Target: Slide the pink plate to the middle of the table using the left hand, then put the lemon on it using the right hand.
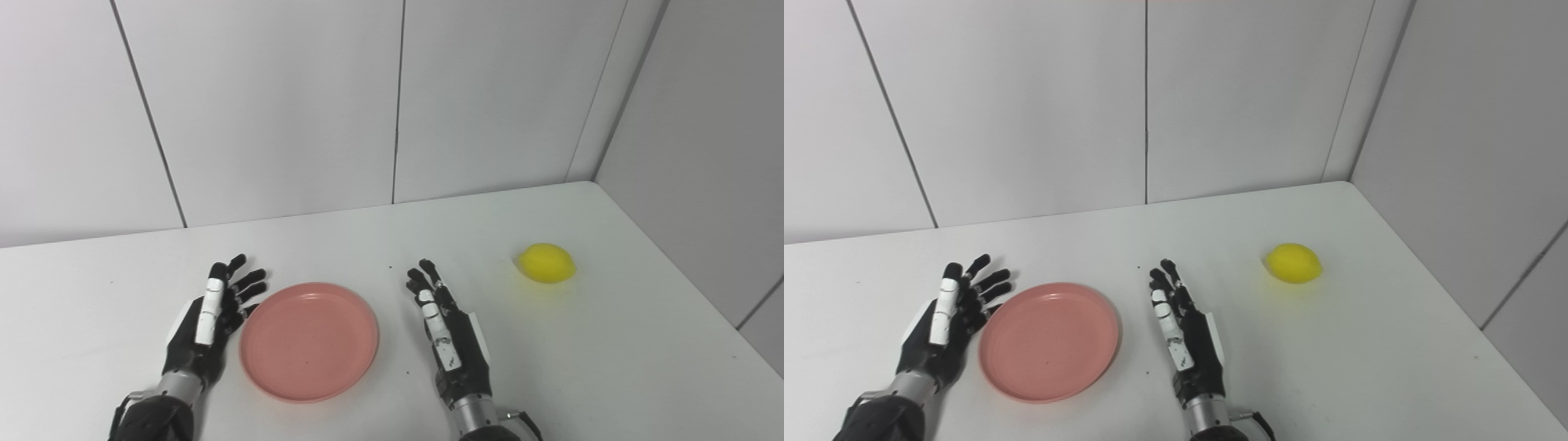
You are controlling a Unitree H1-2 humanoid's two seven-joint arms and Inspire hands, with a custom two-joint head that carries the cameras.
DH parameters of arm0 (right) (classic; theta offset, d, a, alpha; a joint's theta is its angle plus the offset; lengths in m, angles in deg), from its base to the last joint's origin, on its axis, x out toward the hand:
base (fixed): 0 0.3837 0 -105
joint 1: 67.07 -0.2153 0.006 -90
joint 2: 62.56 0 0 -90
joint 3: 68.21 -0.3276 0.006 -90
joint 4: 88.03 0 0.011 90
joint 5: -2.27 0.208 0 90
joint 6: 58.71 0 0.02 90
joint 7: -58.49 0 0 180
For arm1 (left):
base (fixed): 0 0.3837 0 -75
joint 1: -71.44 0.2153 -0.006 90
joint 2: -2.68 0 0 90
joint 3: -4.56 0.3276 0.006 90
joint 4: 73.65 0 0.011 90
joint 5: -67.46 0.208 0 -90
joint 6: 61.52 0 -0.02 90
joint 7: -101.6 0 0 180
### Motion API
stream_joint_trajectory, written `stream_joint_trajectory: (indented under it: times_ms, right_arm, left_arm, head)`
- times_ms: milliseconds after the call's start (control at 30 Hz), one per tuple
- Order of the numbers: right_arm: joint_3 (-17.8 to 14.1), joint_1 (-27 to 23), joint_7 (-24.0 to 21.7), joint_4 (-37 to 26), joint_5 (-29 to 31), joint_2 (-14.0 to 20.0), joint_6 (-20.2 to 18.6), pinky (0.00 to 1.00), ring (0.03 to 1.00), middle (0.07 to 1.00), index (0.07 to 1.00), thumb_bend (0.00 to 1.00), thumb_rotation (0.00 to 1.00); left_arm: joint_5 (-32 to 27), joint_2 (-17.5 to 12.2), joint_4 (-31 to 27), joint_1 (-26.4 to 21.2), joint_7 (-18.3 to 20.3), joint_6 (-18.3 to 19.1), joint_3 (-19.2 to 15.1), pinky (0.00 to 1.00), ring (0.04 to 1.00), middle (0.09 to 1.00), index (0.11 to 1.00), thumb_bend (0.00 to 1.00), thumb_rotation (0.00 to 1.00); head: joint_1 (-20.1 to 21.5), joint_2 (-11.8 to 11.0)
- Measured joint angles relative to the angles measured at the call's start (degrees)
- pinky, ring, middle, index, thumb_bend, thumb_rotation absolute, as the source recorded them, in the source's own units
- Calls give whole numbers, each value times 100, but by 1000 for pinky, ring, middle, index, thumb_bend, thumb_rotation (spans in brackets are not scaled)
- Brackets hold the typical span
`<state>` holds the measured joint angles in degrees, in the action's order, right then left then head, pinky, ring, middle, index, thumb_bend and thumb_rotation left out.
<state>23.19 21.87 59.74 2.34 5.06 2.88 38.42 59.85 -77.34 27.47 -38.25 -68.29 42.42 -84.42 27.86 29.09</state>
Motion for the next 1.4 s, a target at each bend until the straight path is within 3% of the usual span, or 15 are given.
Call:
stream_joint_trajectory:
  times_ms: [200, 400, 567, 700, 800, 967, 1100, 1233, 1400]
  right_arm:
    - [71, -76, 69, 115, -69, -46, 108, 1000, 919, 898, 931, 703, 798]
    - [79, -96, 100, 144, -68, -54, 196, 983, 909, 888, 921, 688, 799]
    - [94, -103, 279, 145, -342, -49, 234, 939, 888, 876, 904, 693, 801]
    - [77, -11, 542, -130, -782, -25, 169, 796, 784, 793, 768, 691, 735]
    - [44, 137, 682, -383, -1204, 52, 93, 706, 727, 747, 736, 681, 720]
    - [-133, 60, 829, -947, -1872, 482, 43, 648, 683, 728, 746, 666, 712]
    - [-158, -234, 863, -1205, -2748, 926, -21, 600, 668, 716, 750, 657, 745]
    - [-159, -553, 908, -1288, -3950, 1539, -24, 540, 616, 676, 716, 726, 719]
    - [-151, -772, 1058, -1306, -5011, 2015, -42, 526, 595, 646, 657, 806, 733]
  left_arm:
    - [-2, 5, 37, -17, -5, -3, -66, 803, 842, 840, 927, 756, 1000]
    - [-1, 4, 33, -16, -5, -1, -93, 847, 857, 854, 933, 712, 1000]
    - [-1, 9, 34, -16, -22, -2, -84, 831, 852, 845, 931, 736, 1000]
    - [9, 31, 53, -66, -27, -6, -11, 843, 834, 833, 918, 774, 1000]
    - [12, 25, 156, -108, -46, -137, -13, 847, 829, 822, 910, 801, 1000]
    - [11, 22, 306, -193, -73, -193, -16, 878, 831, 814, 912, 806, 1000]
    - [11, 40, 339, -208, -96, -210, -11, 867, 828, 818, 914, 794, 1000]
    - [10, 54, 337, -216, -92, -216, 3, 881, 837, 822, 919, 787, 1000]
    - [9, 53, 364, -219, -90, -246, -12, 878, 837, 817, 915, 796, 1000]
  head:
    - [210, -44]
    - [202, -61]
    - [88, -79]
    - [-62, -70]
    - [-9, -97]
    - [44, -123]
    - [0, -132]
    - [-26, -132]
    - [-35, -149]
